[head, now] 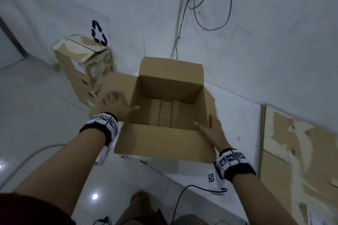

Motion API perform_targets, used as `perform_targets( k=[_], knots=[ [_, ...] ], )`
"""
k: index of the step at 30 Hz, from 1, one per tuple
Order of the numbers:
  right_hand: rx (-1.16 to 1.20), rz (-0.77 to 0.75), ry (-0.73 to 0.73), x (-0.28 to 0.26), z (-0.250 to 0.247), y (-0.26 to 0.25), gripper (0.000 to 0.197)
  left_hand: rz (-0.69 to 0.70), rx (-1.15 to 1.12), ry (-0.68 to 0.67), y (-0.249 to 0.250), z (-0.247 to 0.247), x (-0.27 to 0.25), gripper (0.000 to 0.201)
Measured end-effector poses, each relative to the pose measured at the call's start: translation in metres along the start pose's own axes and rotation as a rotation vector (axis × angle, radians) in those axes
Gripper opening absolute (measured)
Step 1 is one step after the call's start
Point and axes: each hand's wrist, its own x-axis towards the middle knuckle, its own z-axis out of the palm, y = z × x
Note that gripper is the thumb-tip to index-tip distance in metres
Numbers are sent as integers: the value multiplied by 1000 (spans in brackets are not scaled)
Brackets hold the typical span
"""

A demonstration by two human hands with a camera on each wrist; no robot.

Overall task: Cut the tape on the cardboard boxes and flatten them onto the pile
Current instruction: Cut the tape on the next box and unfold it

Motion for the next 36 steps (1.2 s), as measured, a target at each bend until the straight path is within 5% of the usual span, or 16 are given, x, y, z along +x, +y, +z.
perform_targets(
  k=[2, 7, 12, 17, 22, 24, 27, 29, 32, 33, 34, 36],
  knots=[
    [80, -12, -57, 2, 10, 3, 80, -12, -216, -86, -4, 22, 5, 99],
    [213, 19, -118, 1, 6, 12, 54, 61, -765, -316, -21, 49, 16, 68],
    [110, -154, -32, -18, 9, 2, 68, 44, -832, -329, -18, 47, 16, 65],
    [-577, -465, -76, -44, 3, -1, 72, 67, -676, -313, -29, 54, 37, 66],
    [-805, -434, -97, -49, 13, -12, 87, 49, -840, -315, -18, 36, 34, 63],
    [-791, -435, -64, -48, 16, -26, 81, -11, -977, -206, -17, 24, 31, 53],
    [-670, -430, -26, -40, 17, -61, 78, -115, -905, 220, -26, 10, 46, 45],
    [-530, -391, -15, -32, 16, -90, 76, -274, -867, 304, -22, -6, 47, 48],
    [-157, -247, 29, -20, 12, -130, 71, -258, -745, 133, -9, -14, 39, 58],
    [-77, -190, 67, -15, 10, -139, 68, -241, -776, 9, -4, -10, 39, 77],
    [-32, -138, 100, -12, 8, -147, 64, -286, -912, -120, 1, -9, 37, 98],
    [33, -51, 135, -4, 5, -154, 52, -418, -1116, -337, 9, 3, 40, 101]
  ],
)
